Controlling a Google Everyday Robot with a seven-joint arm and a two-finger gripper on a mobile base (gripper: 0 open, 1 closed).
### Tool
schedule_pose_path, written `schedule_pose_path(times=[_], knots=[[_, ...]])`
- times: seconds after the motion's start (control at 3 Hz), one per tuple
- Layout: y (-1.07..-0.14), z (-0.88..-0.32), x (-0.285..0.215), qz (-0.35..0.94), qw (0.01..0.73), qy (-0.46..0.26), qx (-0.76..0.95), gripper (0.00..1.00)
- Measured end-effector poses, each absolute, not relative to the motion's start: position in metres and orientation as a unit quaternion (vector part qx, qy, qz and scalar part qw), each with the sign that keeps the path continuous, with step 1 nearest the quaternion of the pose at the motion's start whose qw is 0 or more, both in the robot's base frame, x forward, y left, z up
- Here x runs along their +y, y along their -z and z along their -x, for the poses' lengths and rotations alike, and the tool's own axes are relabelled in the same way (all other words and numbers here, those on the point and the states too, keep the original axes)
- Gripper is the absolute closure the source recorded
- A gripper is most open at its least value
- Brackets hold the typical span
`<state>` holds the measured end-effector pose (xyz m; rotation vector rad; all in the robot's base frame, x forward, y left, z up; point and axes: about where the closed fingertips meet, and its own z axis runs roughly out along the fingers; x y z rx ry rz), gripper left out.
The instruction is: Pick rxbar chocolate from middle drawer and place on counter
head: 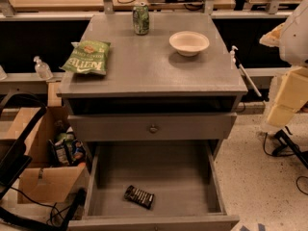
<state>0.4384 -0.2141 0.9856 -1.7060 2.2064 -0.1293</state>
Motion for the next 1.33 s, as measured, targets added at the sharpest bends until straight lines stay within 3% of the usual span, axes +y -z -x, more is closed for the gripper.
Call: schedule_pose_path(times=[0.67, 1.33], knots=[[-0.956, -0.446, -0.207, 0.574, 0.204, 0.032, 0.793, 0.0], [-0.798, -0.44, -0.172, 0.486, 0.281, -0.091, 0.823, 0.0]])
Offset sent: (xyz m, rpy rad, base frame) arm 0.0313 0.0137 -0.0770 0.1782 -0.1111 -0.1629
